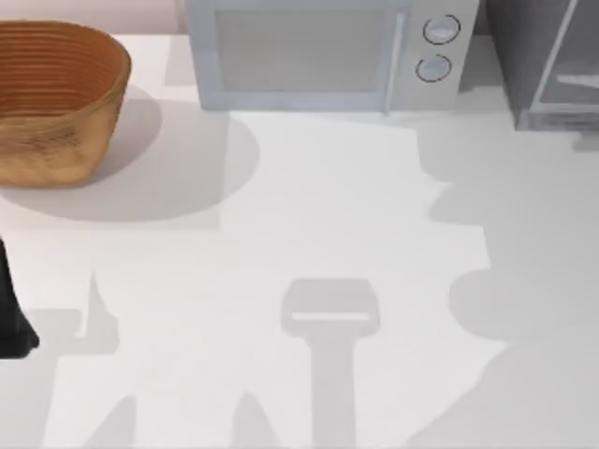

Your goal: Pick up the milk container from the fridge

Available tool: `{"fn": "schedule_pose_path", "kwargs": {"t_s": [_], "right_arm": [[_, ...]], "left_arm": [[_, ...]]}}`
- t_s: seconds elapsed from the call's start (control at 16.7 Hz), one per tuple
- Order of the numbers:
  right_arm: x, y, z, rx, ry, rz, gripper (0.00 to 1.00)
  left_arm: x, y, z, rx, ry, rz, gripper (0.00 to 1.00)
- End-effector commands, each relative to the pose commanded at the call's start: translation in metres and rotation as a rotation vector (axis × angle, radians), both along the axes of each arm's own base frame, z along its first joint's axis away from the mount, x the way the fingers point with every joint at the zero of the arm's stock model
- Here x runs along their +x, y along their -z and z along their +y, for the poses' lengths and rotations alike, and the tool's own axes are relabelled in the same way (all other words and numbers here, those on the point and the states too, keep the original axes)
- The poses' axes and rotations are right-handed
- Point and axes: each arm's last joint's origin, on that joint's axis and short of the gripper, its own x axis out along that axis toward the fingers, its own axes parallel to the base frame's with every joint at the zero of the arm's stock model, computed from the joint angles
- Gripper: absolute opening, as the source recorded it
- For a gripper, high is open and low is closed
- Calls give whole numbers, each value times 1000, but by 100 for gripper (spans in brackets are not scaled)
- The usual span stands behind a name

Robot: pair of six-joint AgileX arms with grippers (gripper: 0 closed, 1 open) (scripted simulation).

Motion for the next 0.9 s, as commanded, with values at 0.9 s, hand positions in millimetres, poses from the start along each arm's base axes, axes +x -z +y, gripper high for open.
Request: {"fn": "schedule_pose_path", "kwargs": {"t_s": [0.9], "right_arm": [[-186, -86, 74, -9, -18, -50, 0]], "left_arm": [[0, 0, 0, 0, 0, 0, 100]]}}
